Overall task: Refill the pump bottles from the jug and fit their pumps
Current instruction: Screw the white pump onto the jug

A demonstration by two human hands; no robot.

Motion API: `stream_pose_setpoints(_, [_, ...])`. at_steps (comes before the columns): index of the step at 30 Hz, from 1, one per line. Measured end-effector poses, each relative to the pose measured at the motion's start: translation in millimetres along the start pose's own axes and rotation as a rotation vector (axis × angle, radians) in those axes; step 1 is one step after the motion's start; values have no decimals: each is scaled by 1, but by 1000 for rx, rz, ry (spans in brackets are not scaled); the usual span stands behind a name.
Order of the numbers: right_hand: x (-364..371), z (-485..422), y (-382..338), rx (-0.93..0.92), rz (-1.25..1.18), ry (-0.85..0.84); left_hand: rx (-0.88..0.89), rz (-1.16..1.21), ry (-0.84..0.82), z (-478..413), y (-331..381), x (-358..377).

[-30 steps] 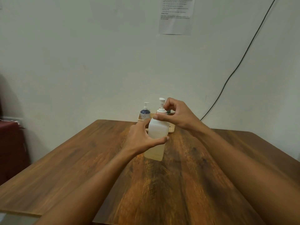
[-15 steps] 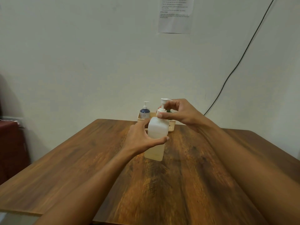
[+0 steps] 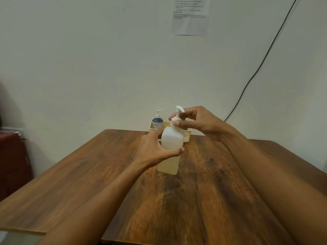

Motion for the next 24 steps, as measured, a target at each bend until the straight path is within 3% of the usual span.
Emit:
stream_pose_setpoints(6, [6,-5,2,-48,173,224,22,5,-4,1,1,3])
stream_pose_setpoints(15, [-3,-3,-8,-18,86,-67,17,21,0,-2,0,1])
stream_pose_setpoints(24, [8,6,4,-88,95,251,21,39,-22,4,-3,4])
Point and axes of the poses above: each hand's wrist, its own z-axis away from the middle knuckle, its own x-axis out of the palm, y = z × x, the point moved 7 cm from there along -z, towards the middle knuckle, and after that the axes turned 3 degrees about y, right-handed, at the moved point
